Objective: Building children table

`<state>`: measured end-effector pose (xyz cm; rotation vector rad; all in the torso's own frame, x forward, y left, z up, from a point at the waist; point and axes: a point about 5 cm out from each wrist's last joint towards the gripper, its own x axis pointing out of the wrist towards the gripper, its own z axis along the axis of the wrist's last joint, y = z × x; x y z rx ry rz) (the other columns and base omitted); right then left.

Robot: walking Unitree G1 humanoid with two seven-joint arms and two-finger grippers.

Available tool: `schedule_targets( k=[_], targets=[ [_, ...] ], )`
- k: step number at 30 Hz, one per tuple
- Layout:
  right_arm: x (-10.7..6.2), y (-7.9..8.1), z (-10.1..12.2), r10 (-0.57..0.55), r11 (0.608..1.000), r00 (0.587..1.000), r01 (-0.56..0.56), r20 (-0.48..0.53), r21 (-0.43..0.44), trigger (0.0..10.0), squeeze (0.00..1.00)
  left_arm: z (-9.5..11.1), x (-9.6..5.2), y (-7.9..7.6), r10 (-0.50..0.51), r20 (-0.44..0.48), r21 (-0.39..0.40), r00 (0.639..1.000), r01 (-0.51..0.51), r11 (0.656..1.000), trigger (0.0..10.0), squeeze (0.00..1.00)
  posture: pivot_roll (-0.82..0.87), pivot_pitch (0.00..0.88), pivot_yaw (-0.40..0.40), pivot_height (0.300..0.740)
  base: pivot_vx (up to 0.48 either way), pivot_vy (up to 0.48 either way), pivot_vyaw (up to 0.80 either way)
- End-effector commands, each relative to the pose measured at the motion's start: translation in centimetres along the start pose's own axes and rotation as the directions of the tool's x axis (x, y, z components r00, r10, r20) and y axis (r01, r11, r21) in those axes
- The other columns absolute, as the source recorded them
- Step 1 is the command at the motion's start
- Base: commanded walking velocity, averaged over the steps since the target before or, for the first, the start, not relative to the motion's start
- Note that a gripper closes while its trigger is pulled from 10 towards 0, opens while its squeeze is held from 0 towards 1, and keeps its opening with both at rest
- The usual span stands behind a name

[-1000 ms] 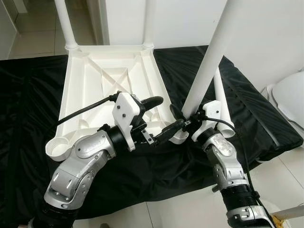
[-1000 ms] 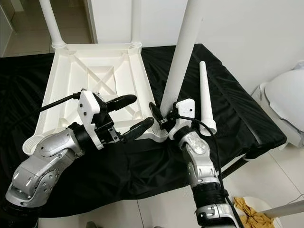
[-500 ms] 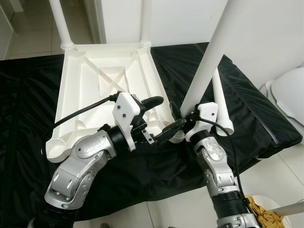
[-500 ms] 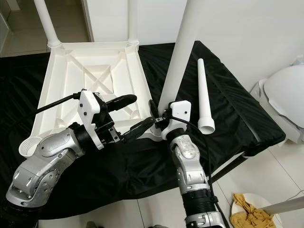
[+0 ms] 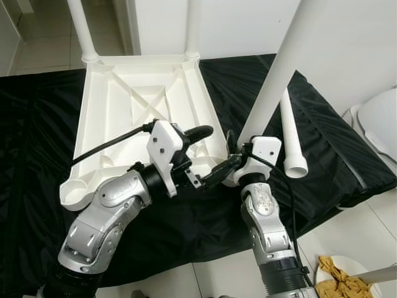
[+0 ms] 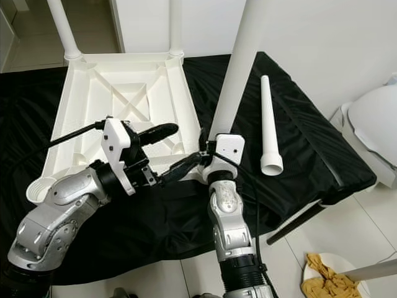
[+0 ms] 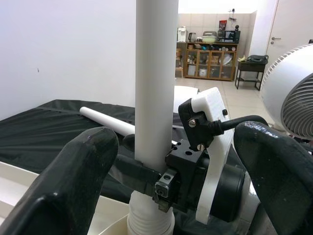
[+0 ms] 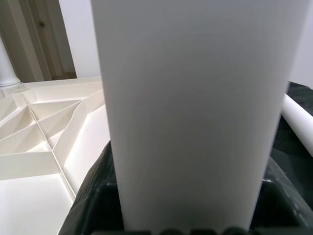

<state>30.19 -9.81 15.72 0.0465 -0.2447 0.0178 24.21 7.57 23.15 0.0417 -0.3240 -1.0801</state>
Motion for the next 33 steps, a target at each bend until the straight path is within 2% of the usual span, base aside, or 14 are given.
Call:
schedule_targets(
  k=[1,9,33],
  targets=[
    [-1.6,-0.8,-4.1,-0.050,0.999,0.974,0.046,-0.223,-0.022,10.0,0.00,0.2,0.1,-0.1,-0.013,0.001,0.008,1.000,0.013,1.000,10.0,0.00,-0.01,0.107,-0.018,0.740,0.000,0.000,0.00],
    [-1.2,-1.1,-3.5,-0.085,0.996,0.978,0.077,-0.190,-0.051,10.0,0.00,0.2,0.2,-0.1,-0.017,0.005,0.008,1.000,0.017,1.000,10.0,0.00,-0.02,0.103,-0.016,0.740,0.000,0.000,0.00],
    [-0.1,-2.1,-2.6,-0.147,0.989,0.975,0.143,-0.168,-0.033,10.0,0.00,0.2,0.3,-0.2,-0.022,0.007,0.009,1.000,0.022,1.000,10.0,0.00,-0.02,0.088,-0.023,0.740,0.000,0.000,0.00]
  ],
)
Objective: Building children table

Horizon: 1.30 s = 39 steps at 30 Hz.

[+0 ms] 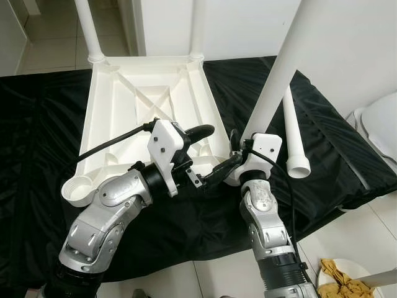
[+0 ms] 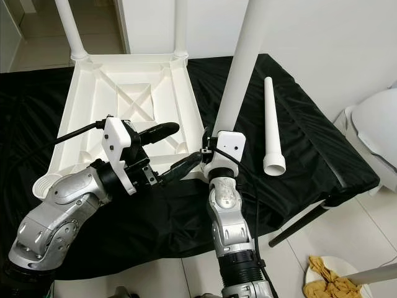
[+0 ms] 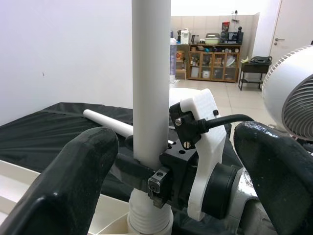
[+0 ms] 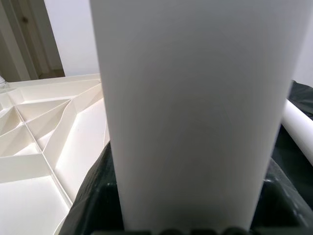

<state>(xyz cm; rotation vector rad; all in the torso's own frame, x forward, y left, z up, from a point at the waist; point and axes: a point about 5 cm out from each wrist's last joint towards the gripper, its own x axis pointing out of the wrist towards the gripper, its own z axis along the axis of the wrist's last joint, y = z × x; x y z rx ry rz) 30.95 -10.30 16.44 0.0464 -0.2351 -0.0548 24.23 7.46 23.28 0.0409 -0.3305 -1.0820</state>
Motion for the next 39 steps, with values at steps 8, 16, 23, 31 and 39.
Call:
schedule_targets(
  k=[8,16,23,31,39],
  targets=[
    [-0.7,-1.9,-3.0,-0.081,0.997,0.984,0.077,-0.159,-0.026,10.0,0.00,0.0,0.2,-0.3,-0.023,0.003,0.005,1.000,0.023,1.000,10.0,0.00,-0.02,0.084,-0.025,0.740,0.000,0.000,0.00],
    [-0.6,-1.9,-2.8,-0.070,0.998,0.986,0.068,-0.149,-0.019,10.0,0.98,0.0,0.2,-0.3,-0.024,0.003,0.004,1.000,0.024,1.000,10.0,0.00,-0.02,0.086,-0.026,0.740,0.000,0.000,0.00],
    [-0.6,-1.8,-2.6,-0.035,0.999,0.991,0.036,-0.131,0.009,10.0,1.00,0.0,0.2,-0.4,-0.021,0.004,0.001,1.000,0.021,1.000,10.0,0.00,-0.02,0.086,-0.029,0.740,0.000,0.000,0.00],
    [-0.1,-2.0,-2.2,0.041,0.999,0.993,-0.037,-0.112,0.038,10.0,0.26,0.1,0.2,-0.4,-0.020,0.006,0.002,1.000,0.020,1.000,10.0,0.00,-0.02,0.090,-0.027,0.740,0.000,0.000,0.00],
    [0.3,-2.4,-1.9,0.133,0.990,0.985,-0.127,-0.107,0.055,10.0,0.00,0.1,0.2,-0.4,-0.022,0.005,0.002,1.000,0.022,1.000,10.0,0.00,-0.02,0.092,-0.025,0.740,0.000,0.000,0.00]
  ],
)
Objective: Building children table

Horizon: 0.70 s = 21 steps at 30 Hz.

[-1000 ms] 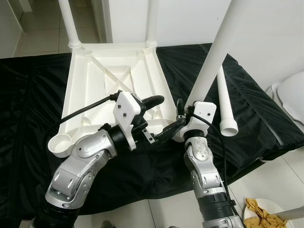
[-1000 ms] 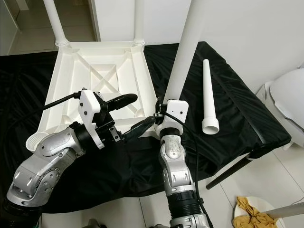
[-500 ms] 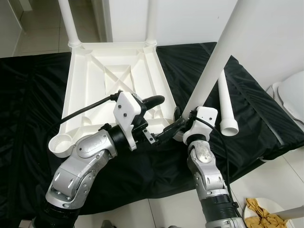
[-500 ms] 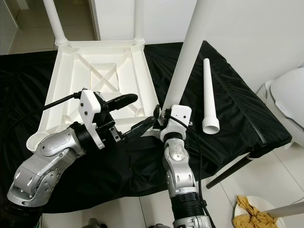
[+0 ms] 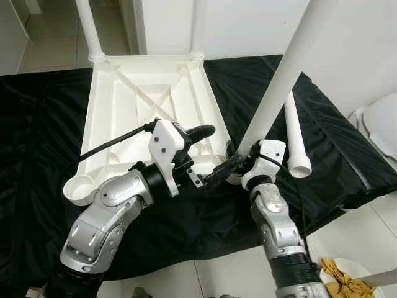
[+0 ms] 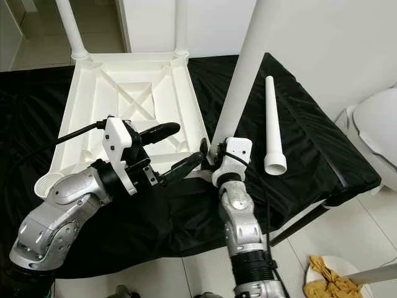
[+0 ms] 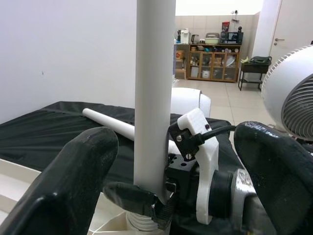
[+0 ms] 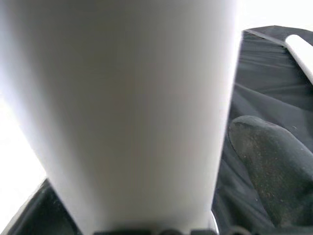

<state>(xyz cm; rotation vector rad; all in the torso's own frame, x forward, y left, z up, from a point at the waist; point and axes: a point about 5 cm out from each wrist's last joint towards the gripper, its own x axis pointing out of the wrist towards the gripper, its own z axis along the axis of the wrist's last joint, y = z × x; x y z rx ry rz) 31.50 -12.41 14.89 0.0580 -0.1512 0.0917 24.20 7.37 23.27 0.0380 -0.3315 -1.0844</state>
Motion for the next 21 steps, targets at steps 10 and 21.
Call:
schedule_targets(
  k=[10,21],
  targets=[
    [0.0,-1.2,-0.1,0.165,0.986,0.986,-0.165,-0.025,-0.001,10.0,0.00,0.1,0.2,-0.3,-0.027,-0.001,0.005,1.000,0.027,1.000,10.0,0.00,-0.03,0.093,-0.019,0.740,0.000,0.000,0.00],
    [0.5,-2.6,1.1,0.424,0.905,0.906,-0.424,-0.012,-0.027,10.0,0.00,0.0,0.3,-0.2,-0.033,-0.004,0.008,0.999,0.033,0.999,10.0,0.00,-0.03,0.092,-0.015,0.740,0.000,0.000,0.00]
  ],
)
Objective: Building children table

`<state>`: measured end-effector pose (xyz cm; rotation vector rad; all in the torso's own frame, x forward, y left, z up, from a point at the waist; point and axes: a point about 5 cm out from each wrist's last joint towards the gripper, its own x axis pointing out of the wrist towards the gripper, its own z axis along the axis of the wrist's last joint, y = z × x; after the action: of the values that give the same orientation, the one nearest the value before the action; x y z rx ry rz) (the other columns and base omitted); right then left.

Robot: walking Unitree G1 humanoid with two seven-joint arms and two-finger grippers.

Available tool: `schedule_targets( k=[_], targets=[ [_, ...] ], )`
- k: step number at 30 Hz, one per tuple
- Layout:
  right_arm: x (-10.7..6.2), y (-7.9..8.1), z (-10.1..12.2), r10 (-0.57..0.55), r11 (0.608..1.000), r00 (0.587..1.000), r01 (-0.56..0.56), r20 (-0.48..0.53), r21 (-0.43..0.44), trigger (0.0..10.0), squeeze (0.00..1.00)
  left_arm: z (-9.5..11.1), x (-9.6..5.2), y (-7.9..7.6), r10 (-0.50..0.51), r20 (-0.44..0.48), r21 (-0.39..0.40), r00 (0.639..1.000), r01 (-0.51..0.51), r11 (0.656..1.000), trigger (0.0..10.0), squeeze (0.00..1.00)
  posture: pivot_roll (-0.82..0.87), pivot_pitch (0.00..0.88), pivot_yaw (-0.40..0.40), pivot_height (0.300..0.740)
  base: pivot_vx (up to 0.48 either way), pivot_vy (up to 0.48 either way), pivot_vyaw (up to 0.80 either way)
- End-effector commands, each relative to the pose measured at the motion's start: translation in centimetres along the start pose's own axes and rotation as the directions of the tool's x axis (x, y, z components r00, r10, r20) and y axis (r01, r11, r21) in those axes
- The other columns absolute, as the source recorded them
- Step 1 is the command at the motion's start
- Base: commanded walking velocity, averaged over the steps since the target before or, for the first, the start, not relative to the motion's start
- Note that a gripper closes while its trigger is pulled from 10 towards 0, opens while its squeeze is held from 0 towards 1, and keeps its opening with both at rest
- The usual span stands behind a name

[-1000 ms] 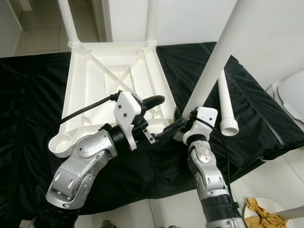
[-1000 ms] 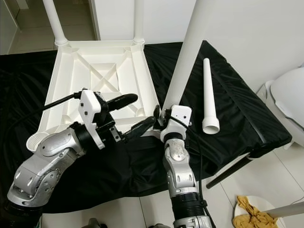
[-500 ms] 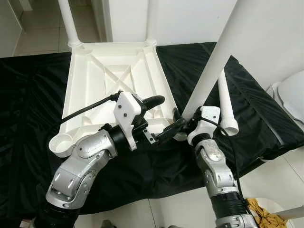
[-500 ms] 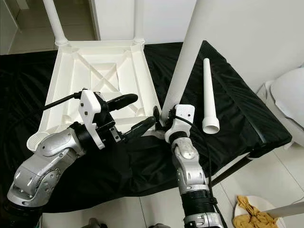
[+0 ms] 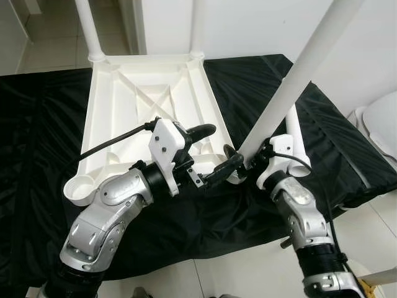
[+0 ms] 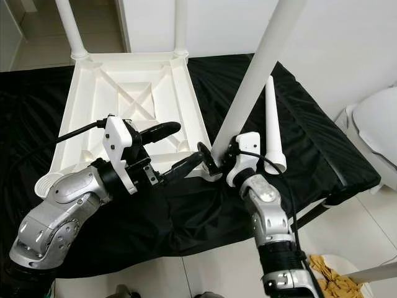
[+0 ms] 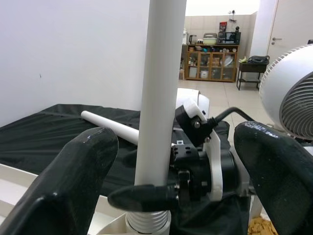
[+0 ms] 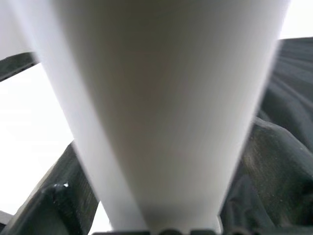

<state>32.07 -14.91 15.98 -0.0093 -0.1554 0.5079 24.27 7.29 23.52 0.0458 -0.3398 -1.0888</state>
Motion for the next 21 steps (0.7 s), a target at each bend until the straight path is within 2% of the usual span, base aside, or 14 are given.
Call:
schedule_targets(
  k=[1,8,10,21],
  targets=[
    [0.0,-0.3,0.1,0.049,0.999,0.999,-0.049,0.004,0.000,10.0,0.00,-0.1,0.1,-0.2,-0.027,-0.008,0.000,1.000,0.027,1.000,10.0,0.00,-0.03,0.092,-0.014,0.740,0.000,0.000,0.00],
    [0.1,-0.6,0.4,0.108,0.994,0.994,-0.108,0.000,-0.022,10.0,0.00,-0.1,0.1,-0.2,-0.025,-0.009,0.001,1.000,0.025,1.000,10.0,0.00,-0.03,0.092,-0.012,0.740,0.000,0.000,0.00],
    [0.2,-1.2,0.8,0.181,0.982,0.983,-0.181,-0.012,-0.056,10.0,0.00,-0.1,0.0,-0.1,-0.023,-0.008,0.004,1.000,0.023,1.000,10.0,0.00,-0.02,0.093,-0.013,0.740,0.000,0.000,0.00],
    [0.3,-2.4,1.2,0.232,0.968,0.972,-0.234,-0.031,-0.094,10.0,0.00,0.0,0.0,0.0,-0.021,-0.006,0.008,1.000,0.021,1.000,10.0,0.00,-0.02,0.088,-0.008,0.740,0.000,0.000,0.00]
  ],
)
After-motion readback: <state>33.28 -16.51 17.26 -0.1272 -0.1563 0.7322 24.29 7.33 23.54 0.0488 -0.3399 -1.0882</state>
